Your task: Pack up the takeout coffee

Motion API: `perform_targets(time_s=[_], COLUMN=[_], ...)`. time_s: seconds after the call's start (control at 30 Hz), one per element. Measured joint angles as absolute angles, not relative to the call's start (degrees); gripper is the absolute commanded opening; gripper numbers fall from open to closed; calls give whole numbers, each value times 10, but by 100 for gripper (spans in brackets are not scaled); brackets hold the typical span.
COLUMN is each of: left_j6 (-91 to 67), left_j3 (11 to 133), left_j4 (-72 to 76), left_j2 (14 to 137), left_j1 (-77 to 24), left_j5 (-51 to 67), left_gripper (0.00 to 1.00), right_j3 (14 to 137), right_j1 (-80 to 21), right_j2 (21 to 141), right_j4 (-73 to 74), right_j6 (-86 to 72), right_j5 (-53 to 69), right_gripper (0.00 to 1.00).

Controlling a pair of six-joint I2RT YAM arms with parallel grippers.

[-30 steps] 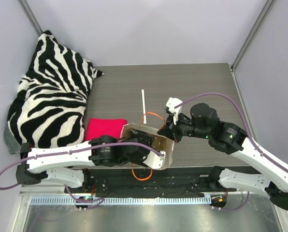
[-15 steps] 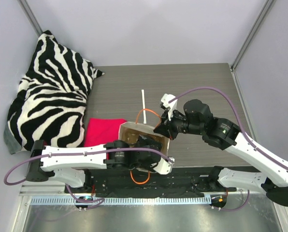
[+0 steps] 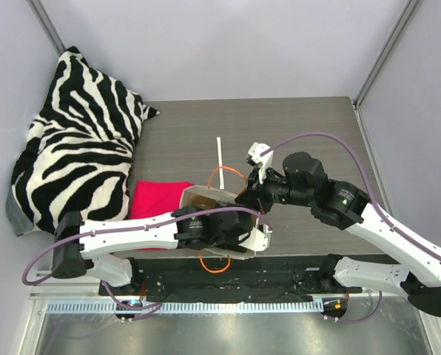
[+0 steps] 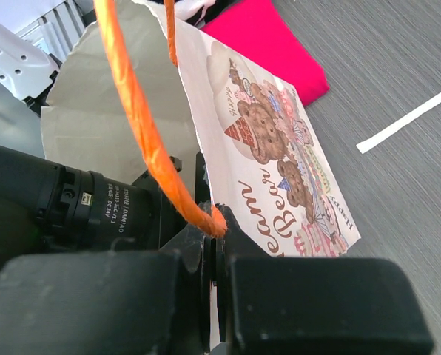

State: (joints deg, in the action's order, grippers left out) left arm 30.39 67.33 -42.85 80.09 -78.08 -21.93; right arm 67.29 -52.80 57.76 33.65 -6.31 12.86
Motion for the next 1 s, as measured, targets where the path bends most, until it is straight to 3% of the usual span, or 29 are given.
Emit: perform_targets(time_s=[0.4,1.0], left_j6=[306,326], left_j3=[653,696], left_j4=[-391,-560], left_j2=[801,743], left_j1=[-761,-744], left_j5=[-179,-210], left_gripper=[14,15], right_j3=[669,669], right_j1=[-528,-528], right_j2=[576,576], right_j4=[325,326], right_j6=[-65,-61], right_j5=[130,121], right_gripper=[1,1])
